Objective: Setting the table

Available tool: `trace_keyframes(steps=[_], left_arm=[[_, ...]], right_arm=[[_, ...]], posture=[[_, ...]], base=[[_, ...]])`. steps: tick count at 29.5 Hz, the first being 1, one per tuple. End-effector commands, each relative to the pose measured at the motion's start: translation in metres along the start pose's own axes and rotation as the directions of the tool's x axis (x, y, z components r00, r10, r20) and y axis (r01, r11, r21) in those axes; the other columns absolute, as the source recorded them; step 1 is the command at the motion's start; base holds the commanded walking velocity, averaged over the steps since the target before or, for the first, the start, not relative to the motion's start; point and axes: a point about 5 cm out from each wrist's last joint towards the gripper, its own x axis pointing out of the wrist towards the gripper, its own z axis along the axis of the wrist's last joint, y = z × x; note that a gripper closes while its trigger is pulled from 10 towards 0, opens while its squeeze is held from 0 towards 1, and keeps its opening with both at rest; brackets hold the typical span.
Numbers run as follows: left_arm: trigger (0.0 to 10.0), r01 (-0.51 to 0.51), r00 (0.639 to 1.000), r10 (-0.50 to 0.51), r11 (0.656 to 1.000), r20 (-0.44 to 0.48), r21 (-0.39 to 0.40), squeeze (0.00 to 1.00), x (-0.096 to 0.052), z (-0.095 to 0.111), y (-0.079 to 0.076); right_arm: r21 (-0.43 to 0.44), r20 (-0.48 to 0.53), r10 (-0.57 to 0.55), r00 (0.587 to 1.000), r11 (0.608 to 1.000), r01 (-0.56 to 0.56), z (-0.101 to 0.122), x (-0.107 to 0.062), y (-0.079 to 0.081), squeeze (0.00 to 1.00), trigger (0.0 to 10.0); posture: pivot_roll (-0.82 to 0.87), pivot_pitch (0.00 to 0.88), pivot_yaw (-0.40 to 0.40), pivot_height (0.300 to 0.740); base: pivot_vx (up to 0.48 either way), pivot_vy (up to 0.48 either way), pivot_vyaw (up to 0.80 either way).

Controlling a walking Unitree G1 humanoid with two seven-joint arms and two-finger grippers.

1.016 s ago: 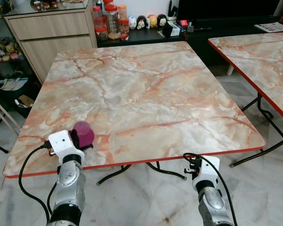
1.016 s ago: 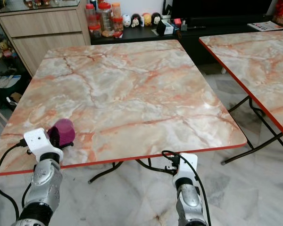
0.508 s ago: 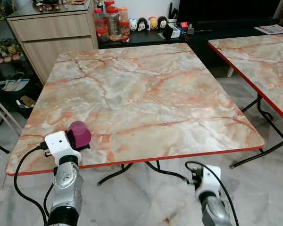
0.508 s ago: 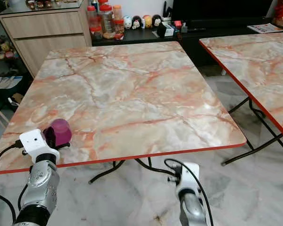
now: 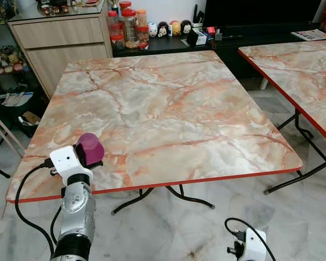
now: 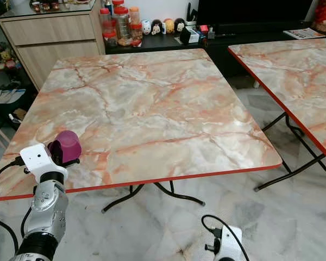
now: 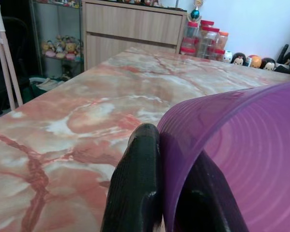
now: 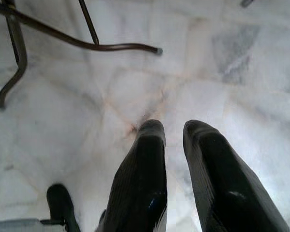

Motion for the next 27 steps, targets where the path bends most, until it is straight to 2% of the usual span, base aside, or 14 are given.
trace_keyframes(steps=[1,11,27], left_arm=[[10.0,0.000,1.000,0.000,1.000,0.018,0.007,0.00,0.0034,0.0066,-0.0007],[10.0,0.003,1.000,-0.003,1.000,0.017,0.026,0.00,0.0023,0.0062,-0.0003],[10.0,0.005,1.000,-0.006,1.000,0.014,0.025,0.00,0.0027,0.0060,-0.0021]], right_arm=[[0.011,-0.013,-0.020,1.000,1.000,0.020,-0.0030,-0.0009,-0.0034,0.00,10.0],[0.012,-0.018,-0.021,1.000,1.000,0.021,-0.0026,-0.0005,-0.0030,0.00,10.0],[0.014,-0.008,-0.018,1.000,1.000,0.018,0.0013,0.0008,-0.0012,0.00,10.0]], posture=[[-0.02,0.000,0.024,0.740],[-0.01,0.000,0.023,0.740],[-0.01,0.000,0.021,0.740]], base=[[0.000,0.000,0.00],[0.000,-0.050,0.00],[0.000,-0.398,0.00]])
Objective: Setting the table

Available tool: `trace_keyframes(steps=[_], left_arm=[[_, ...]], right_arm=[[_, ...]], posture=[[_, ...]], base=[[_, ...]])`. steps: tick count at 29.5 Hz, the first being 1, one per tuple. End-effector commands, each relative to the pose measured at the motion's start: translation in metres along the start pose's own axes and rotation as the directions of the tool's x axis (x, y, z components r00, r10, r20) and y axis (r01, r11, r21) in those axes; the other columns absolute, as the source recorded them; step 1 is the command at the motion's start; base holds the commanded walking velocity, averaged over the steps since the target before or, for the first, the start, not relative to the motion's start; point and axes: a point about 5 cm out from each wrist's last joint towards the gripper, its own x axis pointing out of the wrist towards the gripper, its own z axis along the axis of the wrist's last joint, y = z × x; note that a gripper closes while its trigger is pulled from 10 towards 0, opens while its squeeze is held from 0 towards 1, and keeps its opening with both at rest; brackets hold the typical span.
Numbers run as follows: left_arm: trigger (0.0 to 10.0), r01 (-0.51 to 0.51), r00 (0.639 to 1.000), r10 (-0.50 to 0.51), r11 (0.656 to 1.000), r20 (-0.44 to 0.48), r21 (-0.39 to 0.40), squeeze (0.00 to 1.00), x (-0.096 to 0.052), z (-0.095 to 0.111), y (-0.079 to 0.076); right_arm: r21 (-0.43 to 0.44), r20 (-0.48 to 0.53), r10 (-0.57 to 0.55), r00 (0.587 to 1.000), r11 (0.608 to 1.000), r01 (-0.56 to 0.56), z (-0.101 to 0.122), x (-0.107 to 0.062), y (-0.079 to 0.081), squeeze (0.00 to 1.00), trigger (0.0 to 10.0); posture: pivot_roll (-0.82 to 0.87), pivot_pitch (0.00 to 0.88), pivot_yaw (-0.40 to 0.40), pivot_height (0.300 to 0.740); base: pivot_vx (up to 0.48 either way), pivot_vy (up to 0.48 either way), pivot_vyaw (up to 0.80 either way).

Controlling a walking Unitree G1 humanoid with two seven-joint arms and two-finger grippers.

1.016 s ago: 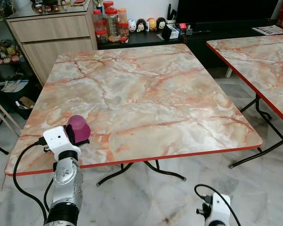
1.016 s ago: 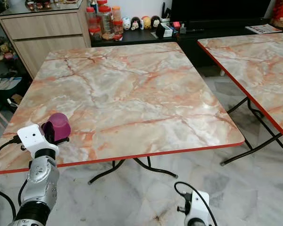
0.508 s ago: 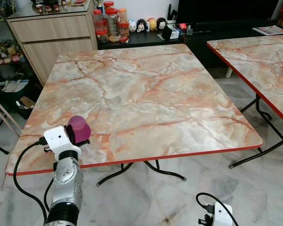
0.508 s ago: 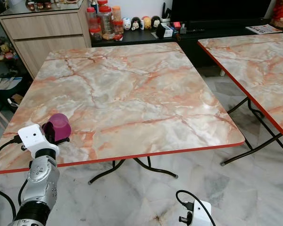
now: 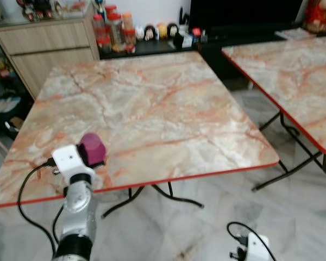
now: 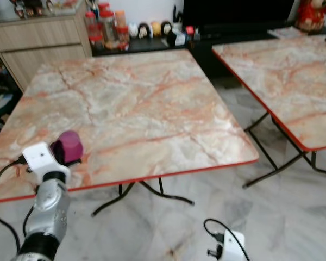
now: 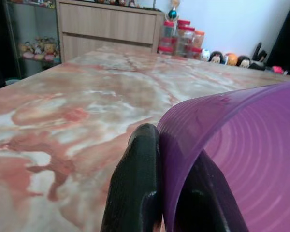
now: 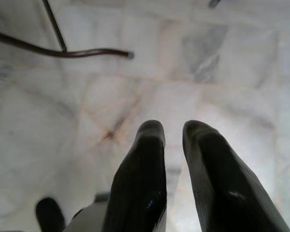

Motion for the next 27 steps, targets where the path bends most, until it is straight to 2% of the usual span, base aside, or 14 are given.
trace_keyframes(steps=[1,17,21,27], left_arm=[[10.0,-0.012,1.000,0.012,1.000,0.016,0.016,0.00,0.003,0.005,0.004],[10.0,-0.015,1.000,0.015,1.000,0.008,0.020,0.00,0.002,0.004,0.004],[10.0,-0.025,0.999,0.026,0.999,-0.023,0.042,0.00,-0.001,-0.004,0.011],[10.0,-0.051,0.993,0.062,0.993,-0.105,0.107,0.00,-0.015,-0.025,0.031]], right_arm=[[0.011,0.000,0.008,1.000,1.000,-0.008,0.001,0.001,0.006,0.00,10.0],[0.012,0.003,0.007,1.000,1.000,-0.007,0.002,0.001,0.005,0.00,10.0],[0.011,0.001,0.010,1.000,1.000,-0.010,0.002,0.001,0.006,0.00,10.0],[0.016,-0.004,0.008,1.000,1.000,-0.008,-0.001,0.000,0.007,0.00,10.0]], posture=[[-0.01,0.000,0.021,0.740],[-0.01,0.000,0.023,0.740],[-0.01,0.000,0.025,0.740],[-0.01,0.000,0.031,0.740]], base=[[0.000,-0.431,0.00],[0.000,-0.433,0.00],[0.000,-0.433,0.00],[0.000,-0.434,0.00]])
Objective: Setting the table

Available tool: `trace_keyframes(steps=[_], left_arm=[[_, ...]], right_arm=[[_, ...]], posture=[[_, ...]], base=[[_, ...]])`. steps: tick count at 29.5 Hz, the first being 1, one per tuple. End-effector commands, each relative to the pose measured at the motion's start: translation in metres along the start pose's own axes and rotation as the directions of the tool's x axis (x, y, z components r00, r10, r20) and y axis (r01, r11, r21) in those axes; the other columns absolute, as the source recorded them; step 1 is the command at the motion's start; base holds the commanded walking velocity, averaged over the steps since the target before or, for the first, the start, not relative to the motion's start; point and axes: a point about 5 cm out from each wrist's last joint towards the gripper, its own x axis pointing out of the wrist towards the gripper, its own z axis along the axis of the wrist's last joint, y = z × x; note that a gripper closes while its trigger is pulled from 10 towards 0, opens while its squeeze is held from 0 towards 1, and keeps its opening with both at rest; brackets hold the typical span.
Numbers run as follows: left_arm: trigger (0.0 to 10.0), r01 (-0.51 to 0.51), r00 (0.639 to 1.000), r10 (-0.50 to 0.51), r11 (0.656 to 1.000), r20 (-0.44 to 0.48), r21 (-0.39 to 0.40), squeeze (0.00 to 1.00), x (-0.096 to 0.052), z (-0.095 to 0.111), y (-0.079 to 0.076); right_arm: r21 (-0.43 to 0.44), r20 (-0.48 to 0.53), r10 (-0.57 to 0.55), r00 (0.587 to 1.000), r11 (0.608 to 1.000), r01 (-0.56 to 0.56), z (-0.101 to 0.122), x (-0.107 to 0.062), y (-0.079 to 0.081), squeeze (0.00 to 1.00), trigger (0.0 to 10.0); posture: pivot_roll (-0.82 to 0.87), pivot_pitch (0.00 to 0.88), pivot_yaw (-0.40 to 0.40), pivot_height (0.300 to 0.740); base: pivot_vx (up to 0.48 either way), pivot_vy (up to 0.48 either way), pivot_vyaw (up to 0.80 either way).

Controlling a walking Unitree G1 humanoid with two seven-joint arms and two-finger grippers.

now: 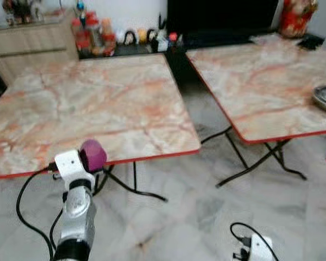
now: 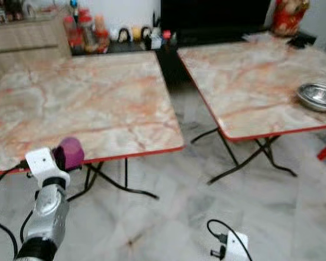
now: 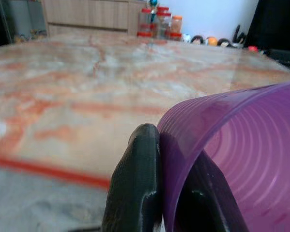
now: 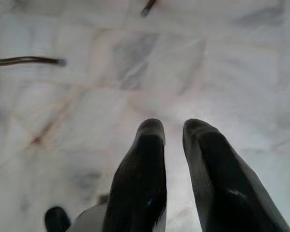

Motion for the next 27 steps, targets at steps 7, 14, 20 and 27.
trace_keyframes(steps=[7,14,20,27], left_arm=[[10.0,-0.059,0.982,0.075,0.994,-0.173,0.093,0.00,-0.024,-0.041,0.033],[10.0,-0.045,0.866,0.142,0.977,-0.480,0.207,0.00,-0.050,-0.088,0.054],[10.0,0.131,0.702,0.075,0.964,-0.709,0.232,0.00,-0.087,-0.123,0.059],[10.0,0.173,0.604,0.093,0.954,-0.791,0.244,0.00,-0.110,-0.137,0.066]], right_arm=[[0.011,-0.005,0.019,1.000,1.000,-0.019,-0.002,0.000,0.009,0.00,10.0],[0.014,-0.006,0.020,1.000,1.000,-0.020,-0.003,-0.001,0.009,0.00,10.0],[0.017,-0.007,0.021,1.000,1.000,-0.021,-0.003,-0.001,0.010,0.00,10.0],[0.025,-0.007,0.017,1.000,1.000,-0.016,-0.004,-0.001,0.010,0.00,10.0]], posture=[[-0.01,0.000,0.033,0.740],[-0.01,0.000,0.034,0.740],[-0.02,0.000,0.039,0.740],[-0.02,0.000,0.043,0.740]], base=[[0.000,-0.428,0.00],[0.000,-0.150,0.00],[0.000,0.000,0.00],[0.000,0.000,0.00]])
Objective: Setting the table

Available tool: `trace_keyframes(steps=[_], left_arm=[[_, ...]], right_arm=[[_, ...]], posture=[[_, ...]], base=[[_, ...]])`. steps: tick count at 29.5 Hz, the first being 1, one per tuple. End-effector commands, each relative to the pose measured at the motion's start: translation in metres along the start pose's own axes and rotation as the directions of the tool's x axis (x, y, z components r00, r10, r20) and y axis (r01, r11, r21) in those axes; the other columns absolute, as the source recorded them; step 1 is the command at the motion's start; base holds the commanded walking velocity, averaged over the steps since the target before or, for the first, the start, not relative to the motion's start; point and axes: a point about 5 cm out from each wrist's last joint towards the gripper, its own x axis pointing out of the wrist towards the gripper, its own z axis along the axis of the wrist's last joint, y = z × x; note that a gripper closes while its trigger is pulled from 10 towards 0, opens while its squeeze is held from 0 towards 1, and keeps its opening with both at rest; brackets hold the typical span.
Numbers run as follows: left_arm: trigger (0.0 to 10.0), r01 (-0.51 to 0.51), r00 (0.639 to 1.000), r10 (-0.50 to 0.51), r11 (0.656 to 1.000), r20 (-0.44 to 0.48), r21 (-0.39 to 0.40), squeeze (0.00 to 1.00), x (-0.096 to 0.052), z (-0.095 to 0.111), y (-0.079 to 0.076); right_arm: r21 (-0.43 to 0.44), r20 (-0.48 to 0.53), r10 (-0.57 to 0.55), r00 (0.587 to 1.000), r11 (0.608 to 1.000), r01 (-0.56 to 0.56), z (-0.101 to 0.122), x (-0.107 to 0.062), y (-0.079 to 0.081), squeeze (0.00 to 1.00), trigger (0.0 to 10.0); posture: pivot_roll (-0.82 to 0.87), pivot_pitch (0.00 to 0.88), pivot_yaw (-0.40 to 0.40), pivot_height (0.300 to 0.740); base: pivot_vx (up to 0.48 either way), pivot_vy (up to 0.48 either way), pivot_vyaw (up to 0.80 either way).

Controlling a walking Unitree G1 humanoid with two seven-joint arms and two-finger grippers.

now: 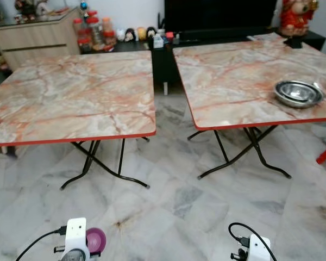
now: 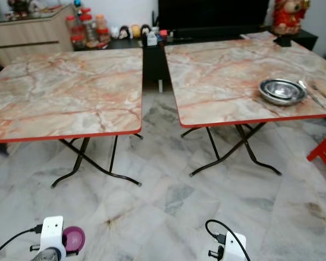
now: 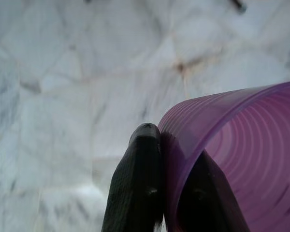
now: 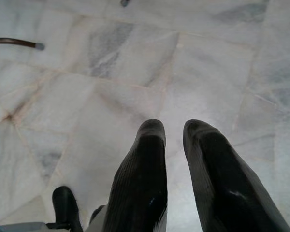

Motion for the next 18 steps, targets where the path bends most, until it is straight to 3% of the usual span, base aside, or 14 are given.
trace_keyframes(steps=[1,6,15,18], left_arm=[[10.0,0.003,0.998,-0.001,1.000,-0.057,0.031,0.00,-0.002,-0.011,0.004],[10.0,0.010,0.992,-0.001,0.998,-0.128,0.070,0.00,-0.005,-0.027,0.004],[10.0,-0.003,0.988,0.016,0.997,-0.156,0.083,0.00,-0.007,-0.034,0.005],[10.0,-0.004,0.987,0.018,0.996,-0.159,0.084,0.00,-0.007,-0.035,0.005]], right_arm=[[0.016,0.006,0.004,1.000,1.000,-0.004,0.002,0.001,0.004,0.00,10.0],[0.006,-0.008,0.008,1.000,1.000,-0.008,-0.002,0.000,0.004,0.00,10.0],[-0.030,-0.026,0.014,1.000,0.999,-0.015,-0.004,0.000,0.004,0.00,10.0],[-0.005,-0.016,0.010,1.000,1.000,-0.010,-0.002,0.000,0.004,0.00,10.0]], posture=[[-0.02,0.000,0.043,0.740],[-0.02,0.000,0.043,0.740],[-0.02,0.000,0.041,0.740],[-0.02,0.000,0.042,0.740]], base=[[0.000,0.000,0.00],[0.000,0.000,0.00],[0.000,0.000,0.05],[0.000,0.000,0.30]])
